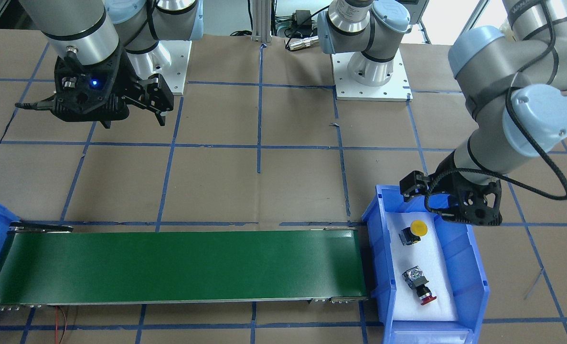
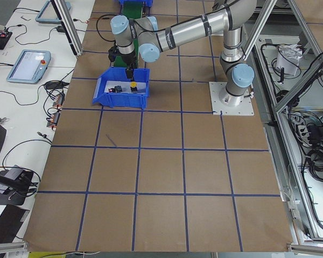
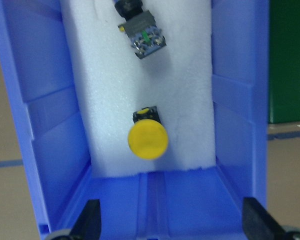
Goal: Transport two buttons from left to right
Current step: 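Lower the left gripper into the blue bin and grasp the yellow button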
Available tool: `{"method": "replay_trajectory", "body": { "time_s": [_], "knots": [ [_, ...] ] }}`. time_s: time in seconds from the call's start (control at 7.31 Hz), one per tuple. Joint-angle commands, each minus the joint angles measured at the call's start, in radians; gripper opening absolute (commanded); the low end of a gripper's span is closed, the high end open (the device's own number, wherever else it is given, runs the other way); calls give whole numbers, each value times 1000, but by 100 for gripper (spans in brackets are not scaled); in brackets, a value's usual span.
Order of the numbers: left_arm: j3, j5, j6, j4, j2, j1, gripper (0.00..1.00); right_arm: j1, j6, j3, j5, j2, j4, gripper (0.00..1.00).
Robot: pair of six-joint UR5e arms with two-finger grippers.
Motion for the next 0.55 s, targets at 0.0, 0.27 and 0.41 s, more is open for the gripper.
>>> {"method": "replay_trajectory", "body": {
  "time_s": [0.0, 0.27, 0.41],
  "knots": [
    [-31, -1, -22, 64, -76, -2, 96, 0, 0, 1, 0, 0, 0, 100],
    [-55, 1, -23, 110, -88, 0, 93, 0, 0, 1, 0, 0, 1, 100],
    [-62, 2, -24, 116, -90, 1, 92, 0, 0, 1, -1, 1, 1, 100]
  ]
}}
